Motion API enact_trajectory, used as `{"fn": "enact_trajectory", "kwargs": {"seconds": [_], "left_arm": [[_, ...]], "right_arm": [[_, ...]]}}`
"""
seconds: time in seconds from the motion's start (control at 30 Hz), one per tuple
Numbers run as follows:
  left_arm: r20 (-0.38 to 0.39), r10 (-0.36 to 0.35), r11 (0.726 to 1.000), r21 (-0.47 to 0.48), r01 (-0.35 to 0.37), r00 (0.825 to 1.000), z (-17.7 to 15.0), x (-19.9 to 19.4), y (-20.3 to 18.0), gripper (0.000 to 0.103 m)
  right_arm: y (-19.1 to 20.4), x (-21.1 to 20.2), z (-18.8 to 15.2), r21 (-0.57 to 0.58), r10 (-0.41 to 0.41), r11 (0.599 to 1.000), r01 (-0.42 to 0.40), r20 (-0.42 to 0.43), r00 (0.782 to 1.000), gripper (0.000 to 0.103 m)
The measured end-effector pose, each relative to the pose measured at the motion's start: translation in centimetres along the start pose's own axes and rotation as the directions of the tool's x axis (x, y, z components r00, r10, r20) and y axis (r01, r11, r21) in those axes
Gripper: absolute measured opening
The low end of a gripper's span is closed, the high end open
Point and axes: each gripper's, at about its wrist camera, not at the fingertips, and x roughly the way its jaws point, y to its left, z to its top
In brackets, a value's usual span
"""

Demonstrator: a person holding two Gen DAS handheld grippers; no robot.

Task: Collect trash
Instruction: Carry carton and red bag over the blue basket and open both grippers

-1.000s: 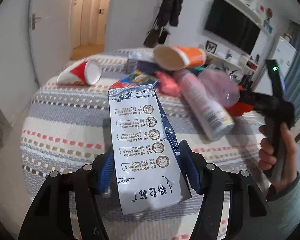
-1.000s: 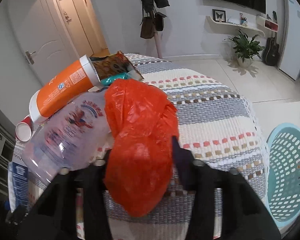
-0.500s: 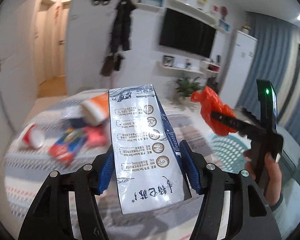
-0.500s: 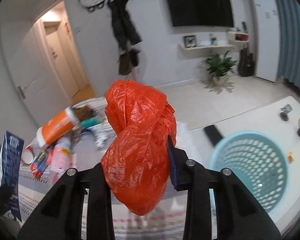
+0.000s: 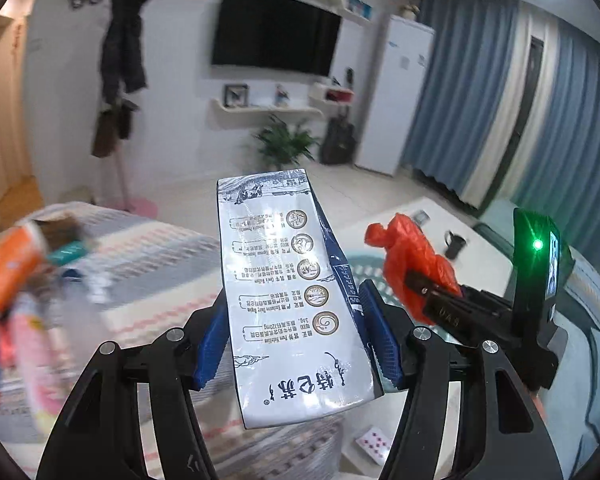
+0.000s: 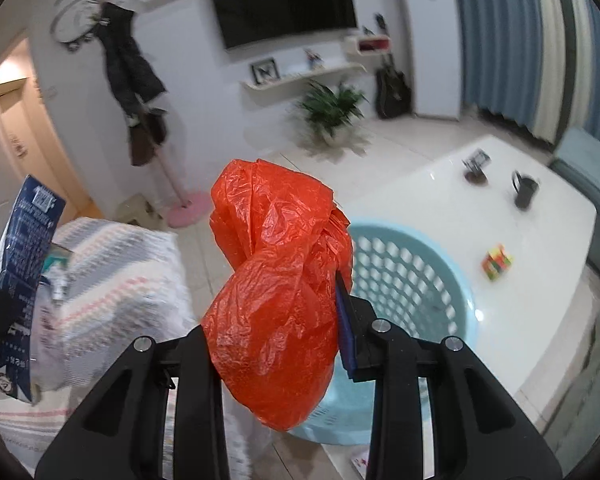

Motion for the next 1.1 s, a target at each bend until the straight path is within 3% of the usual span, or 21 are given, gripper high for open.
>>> {"fn": "enact_trajectory", "kwargs": {"seconds": [0.2, 0.37, 0.47, 0.53, 0.63, 0.77, 0.83, 1.1], "left_arm": [[-0.116, -0.084, 0.996, -0.044, 0.079, 0.99, -1.1, 6.6, -0.9, 0.06], [-0.138, -0.108, 0.994, -0.041, 0.103, 0.985, -1.4, 9.0, -1.8, 0.061], [-0.135, -0.103, 0.994, -0.033, 0.1, 0.986, -1.4, 9.5, -2.3, 0.074], [-0.125, -0.111, 0.994, -0.036, 0.107, 0.986, -1.2, 9.6, -2.1, 0.078], [-0.125, -0.126, 0.991, -0.065, 0.118, 0.984, -1.4, 9.6, -1.6, 0.078], [-0.114, -0.127, 0.988, -0.105, 0.115, 0.985, -1.9, 8.0, 0.2, 0.078], [-0.1, -0.12, 0.989, -0.104, 0.109, 0.988, -2.1, 7.0, 0.5, 0.078], [-0.028, -0.055, 0.995, -0.083, 0.053, 0.998, -3.3, 0.6, 3.1, 0.078]], "right_arm": [[-2.7, 4.0, -2.1, 0.062, -0.031, 0.997, 0.039, -0.123, 0.992, 0.031], [-3.3, 5.7, -2.8, 0.083, -0.044, 0.995, 0.058, -0.163, 0.986, 0.033], [-3.4, 6.4, -2.8, 0.08, -0.05, 0.995, 0.065, -0.169, 0.984, 0.047], [-3.2, 6.6, -2.5, 0.063, -0.063, 0.995, 0.074, -0.156, 0.986, 0.062], [-3.1, 6.9, -2.1, 0.06, -0.079, 0.994, 0.088, -0.138, 0.987, 0.074], [-3.0, 7.6, -1.6, 0.071, -0.09, 0.993, 0.099, -0.116, 0.989, 0.078], [-2.6, 8.1, -1.5, 0.07, -0.115, 0.99, 0.122, -0.089, 0.989, 0.085], [-1.0, 11.4, -2.3, 0.015, -0.266, 0.964, 0.266, -0.032, 0.964, 0.087]]}}
